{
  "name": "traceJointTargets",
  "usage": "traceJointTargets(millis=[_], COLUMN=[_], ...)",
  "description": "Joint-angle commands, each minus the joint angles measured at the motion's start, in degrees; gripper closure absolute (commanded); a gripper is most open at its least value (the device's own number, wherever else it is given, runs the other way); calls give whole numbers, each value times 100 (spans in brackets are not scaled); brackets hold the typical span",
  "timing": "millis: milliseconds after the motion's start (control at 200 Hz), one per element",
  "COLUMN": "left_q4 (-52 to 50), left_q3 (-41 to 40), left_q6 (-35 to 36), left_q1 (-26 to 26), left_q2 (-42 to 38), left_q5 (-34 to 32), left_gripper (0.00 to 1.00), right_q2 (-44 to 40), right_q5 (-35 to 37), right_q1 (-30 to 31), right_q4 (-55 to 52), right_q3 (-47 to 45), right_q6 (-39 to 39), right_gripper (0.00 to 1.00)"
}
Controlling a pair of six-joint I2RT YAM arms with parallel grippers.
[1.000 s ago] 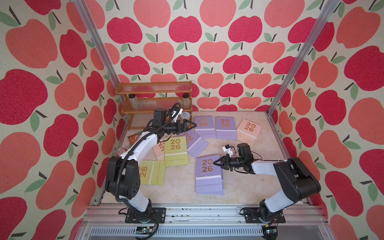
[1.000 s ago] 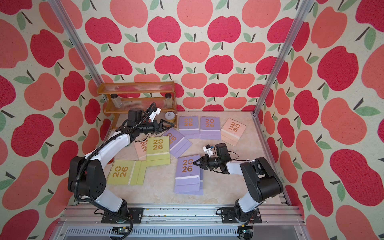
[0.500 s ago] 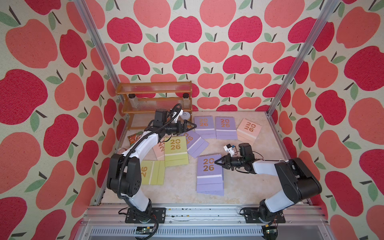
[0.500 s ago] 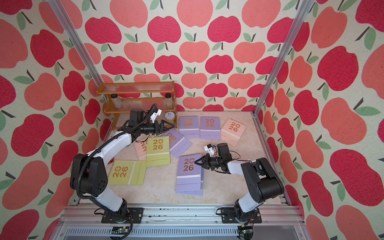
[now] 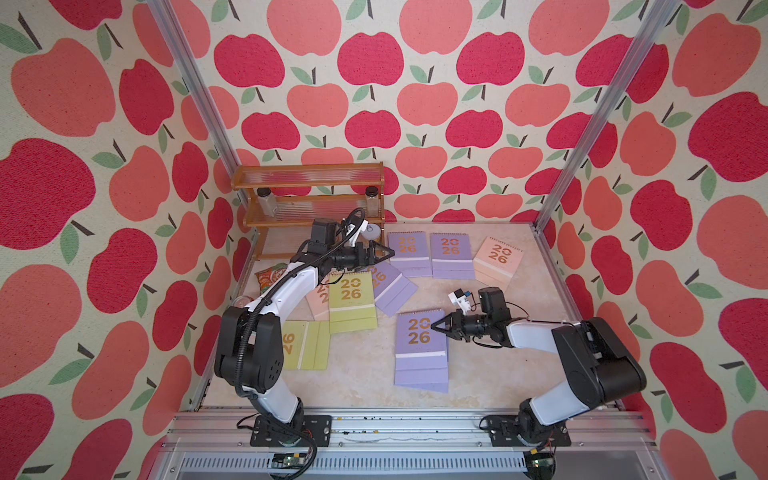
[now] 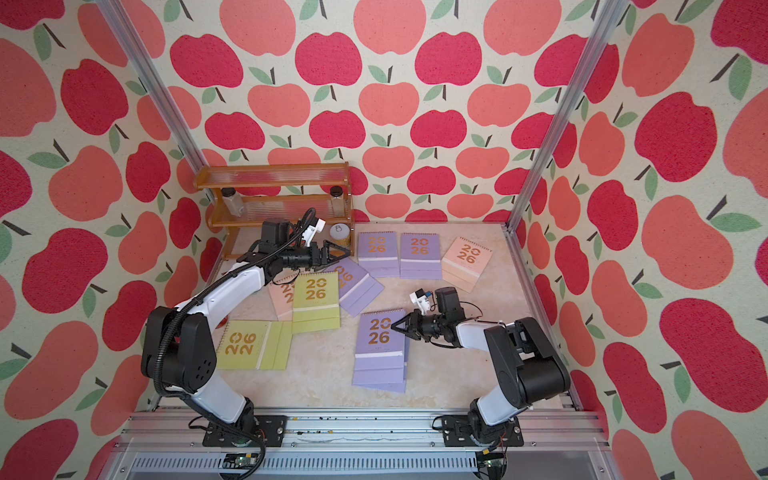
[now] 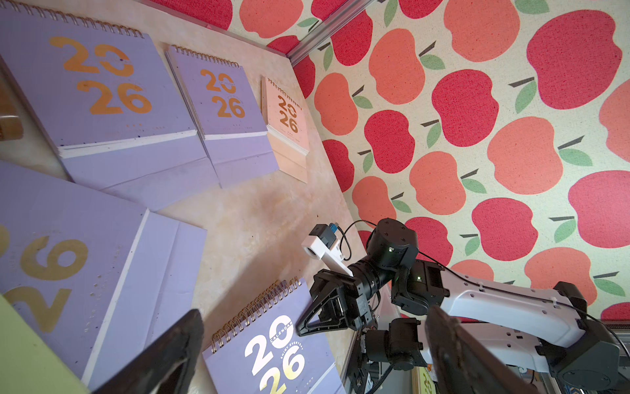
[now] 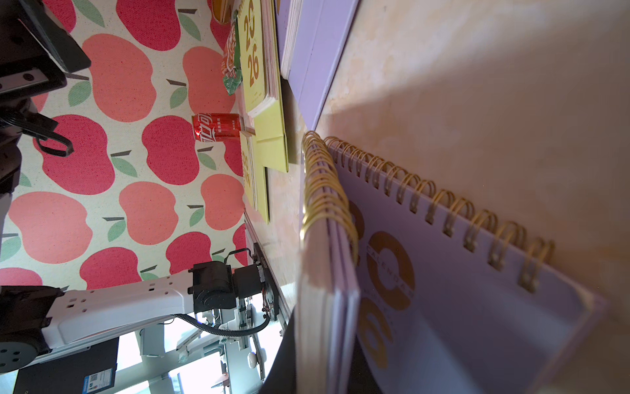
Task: Stack the calendars
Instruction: Place the calendar at the calendar, then adjust the calendar at the center of the board.
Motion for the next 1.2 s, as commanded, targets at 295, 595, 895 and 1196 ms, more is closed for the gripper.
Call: traceJointTargets(millis=[295, 595, 895, 1196], left_q4=[-916, -1862, -2743, -1953], left_q3=[296, 241, -142, -1018], left_q6=[609, 1140, 1539, 929], left_q1=[-54, -114, -743, -1306], left_q2=[115, -16, -133, 28], left_q5=[-199, -592, -1407, -1793], left_gripper=[1, 0, 0, 0], right_q2=[-525, -1368, -1404, -849], right_q5=[1394, 3099, 3444, 2797], right_q1=[-3, 37, 58, 236], right_q4=[-1835, -3511, -3846, -3317], right_q3=[63, 505, 717, 954], right_q6=[-869, -1311, -1428, -1349], right_gripper=[39, 27, 26, 25])
